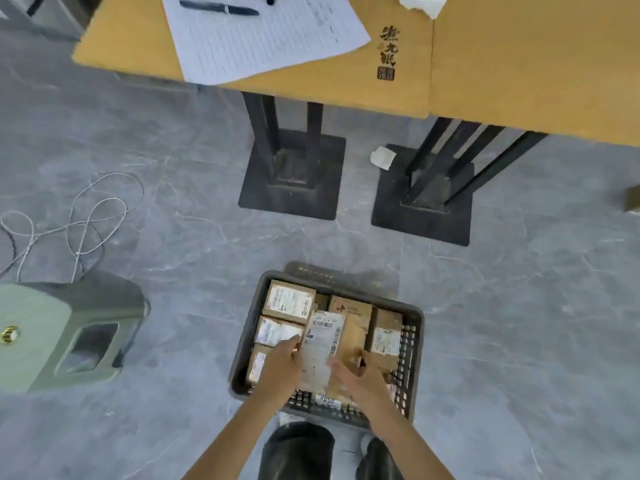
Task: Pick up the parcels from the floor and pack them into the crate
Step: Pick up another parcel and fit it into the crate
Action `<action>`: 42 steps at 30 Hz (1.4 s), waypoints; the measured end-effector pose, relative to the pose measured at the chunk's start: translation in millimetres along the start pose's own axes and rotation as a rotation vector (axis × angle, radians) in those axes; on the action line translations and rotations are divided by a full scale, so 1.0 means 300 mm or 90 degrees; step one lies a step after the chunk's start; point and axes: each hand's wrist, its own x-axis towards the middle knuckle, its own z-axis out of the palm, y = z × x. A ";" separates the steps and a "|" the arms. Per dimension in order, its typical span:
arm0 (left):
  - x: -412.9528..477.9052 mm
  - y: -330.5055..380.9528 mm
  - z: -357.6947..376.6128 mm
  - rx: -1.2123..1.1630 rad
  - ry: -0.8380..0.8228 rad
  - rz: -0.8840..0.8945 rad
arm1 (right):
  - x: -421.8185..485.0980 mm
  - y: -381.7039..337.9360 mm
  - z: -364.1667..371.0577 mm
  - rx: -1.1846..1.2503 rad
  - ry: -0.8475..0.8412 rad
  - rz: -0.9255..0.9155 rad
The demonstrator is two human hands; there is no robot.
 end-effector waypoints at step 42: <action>0.929 -0.469 0.618 -0.345 -0.085 -0.093 | 0.789 0.397 -0.226 0.134 -0.004 -0.043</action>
